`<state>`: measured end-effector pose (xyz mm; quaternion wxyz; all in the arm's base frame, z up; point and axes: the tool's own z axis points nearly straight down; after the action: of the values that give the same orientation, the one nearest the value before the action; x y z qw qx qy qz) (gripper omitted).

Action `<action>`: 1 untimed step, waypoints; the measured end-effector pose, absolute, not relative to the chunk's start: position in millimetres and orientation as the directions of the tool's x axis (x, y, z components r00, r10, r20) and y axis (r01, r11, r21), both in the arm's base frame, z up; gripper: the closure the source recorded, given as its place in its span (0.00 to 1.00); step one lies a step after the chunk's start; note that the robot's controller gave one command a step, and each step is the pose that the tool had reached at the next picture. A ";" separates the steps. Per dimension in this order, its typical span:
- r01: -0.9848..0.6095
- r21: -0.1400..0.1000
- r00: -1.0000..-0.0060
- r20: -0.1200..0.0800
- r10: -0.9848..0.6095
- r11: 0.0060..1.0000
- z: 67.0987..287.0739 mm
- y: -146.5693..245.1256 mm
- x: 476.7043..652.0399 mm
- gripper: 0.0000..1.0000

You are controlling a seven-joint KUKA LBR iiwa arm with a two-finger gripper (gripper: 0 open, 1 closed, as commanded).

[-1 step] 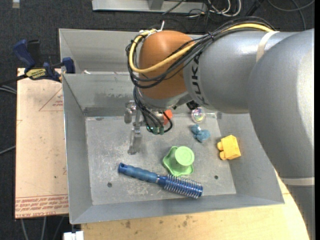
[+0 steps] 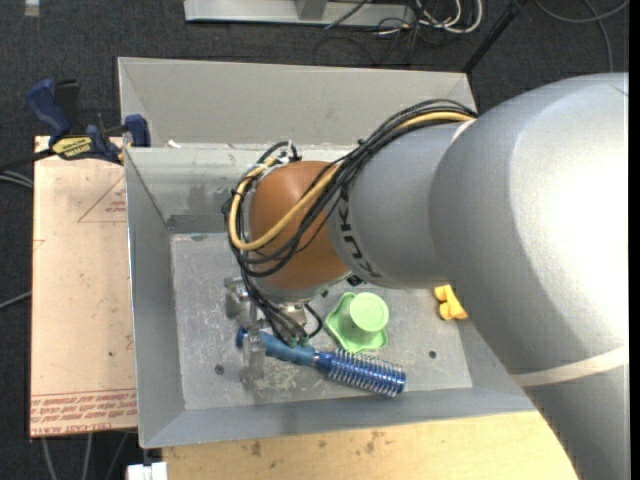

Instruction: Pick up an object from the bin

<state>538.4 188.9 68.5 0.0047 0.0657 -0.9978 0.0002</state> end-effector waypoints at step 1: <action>-0.154 0.000 -0.988 -0.007 -0.154 0.988 70.9 132.2 488.0 0.00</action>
Offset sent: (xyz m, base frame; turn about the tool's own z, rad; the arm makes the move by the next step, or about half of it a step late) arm -0.0512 -0.0541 0.0015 -0.0303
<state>488.0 132.2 70.9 -0.0035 0.0770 -0.9970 -0.0004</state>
